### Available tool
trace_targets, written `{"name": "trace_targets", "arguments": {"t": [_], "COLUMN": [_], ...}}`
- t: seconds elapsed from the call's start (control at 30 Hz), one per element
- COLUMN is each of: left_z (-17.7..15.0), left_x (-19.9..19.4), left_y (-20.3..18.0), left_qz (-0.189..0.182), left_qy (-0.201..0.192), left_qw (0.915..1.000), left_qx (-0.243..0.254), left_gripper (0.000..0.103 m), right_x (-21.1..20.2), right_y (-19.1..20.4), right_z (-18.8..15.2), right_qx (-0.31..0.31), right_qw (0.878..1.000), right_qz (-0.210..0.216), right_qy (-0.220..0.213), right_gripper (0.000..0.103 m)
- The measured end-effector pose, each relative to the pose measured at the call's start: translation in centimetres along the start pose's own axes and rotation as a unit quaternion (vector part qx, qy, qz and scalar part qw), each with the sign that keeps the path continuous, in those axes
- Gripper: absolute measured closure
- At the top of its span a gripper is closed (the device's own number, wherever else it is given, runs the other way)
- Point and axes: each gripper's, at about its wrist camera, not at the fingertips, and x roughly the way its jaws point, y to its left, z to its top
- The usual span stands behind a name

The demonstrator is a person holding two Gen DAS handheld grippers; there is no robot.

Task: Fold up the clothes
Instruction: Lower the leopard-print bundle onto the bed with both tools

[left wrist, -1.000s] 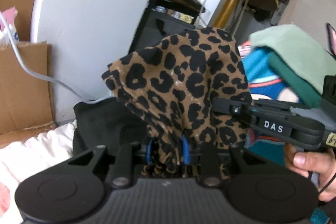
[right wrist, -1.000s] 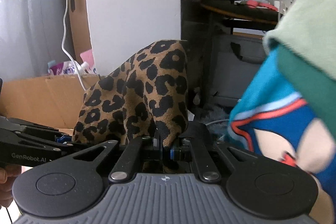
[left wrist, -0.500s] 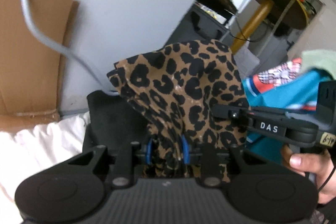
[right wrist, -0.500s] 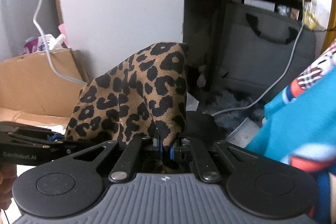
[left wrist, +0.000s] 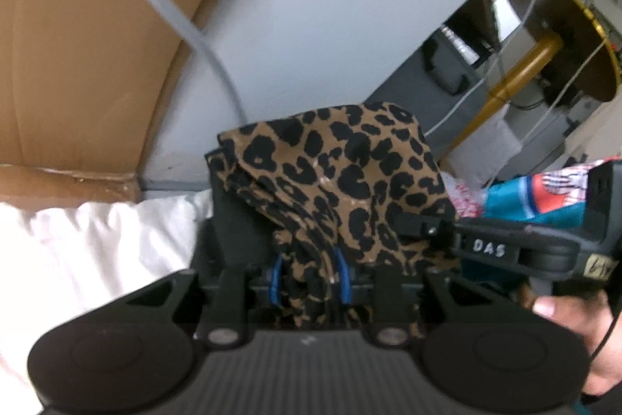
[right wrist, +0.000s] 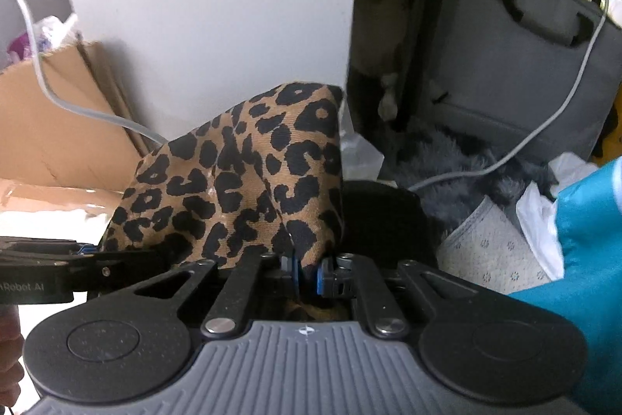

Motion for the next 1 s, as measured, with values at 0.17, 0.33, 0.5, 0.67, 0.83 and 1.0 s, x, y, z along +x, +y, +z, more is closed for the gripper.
{"name": "trace_targets", "arguments": {"t": [0.17,0.33,0.5,0.67,0.83,1.0], "left_z": [0.9,2.3,1.4,0.4,-0.4,-1.5], "left_x": [-2.2,-4.0,-4.5,-3.9,-1.2,0.9], "left_y": [-0.6,-0.7,-3.1,-5.6,-4.8,-3.8], "left_qz": [0.043,0.04,0.028,0.017,0.039,0.064], "left_qy": [-0.021,-0.041,-0.048,-0.049,-0.022,-0.01], "left_qw": [0.9987,0.9981,0.9953,0.9893,0.9898,0.9855], "left_qx": [0.017,0.024,0.08,0.137,0.135,0.157], "left_gripper": [0.049,0.061,0.075,0.081,0.094,0.101], "right_x": [-1.2,-3.0,-3.0,-2.3,-1.8,-2.6], "right_y": [1.1,1.3,1.1,1.3,1.3,0.4], "right_z": [0.8,1.0,0.2,-0.9,-2.3,-3.9], "right_qx": [-0.05,-0.064,-0.051,-0.035,-0.023,-0.007], "right_qw": [0.997,0.995,0.997,0.999,0.999,0.999], "right_qz": [-0.05,-0.057,-0.025,-0.003,0.008,-0.026], "right_qy": [-0.023,-0.054,-0.052,-0.036,-0.026,-0.039], "right_gripper": [0.061,0.059,0.075,0.075,0.075,0.074]}}
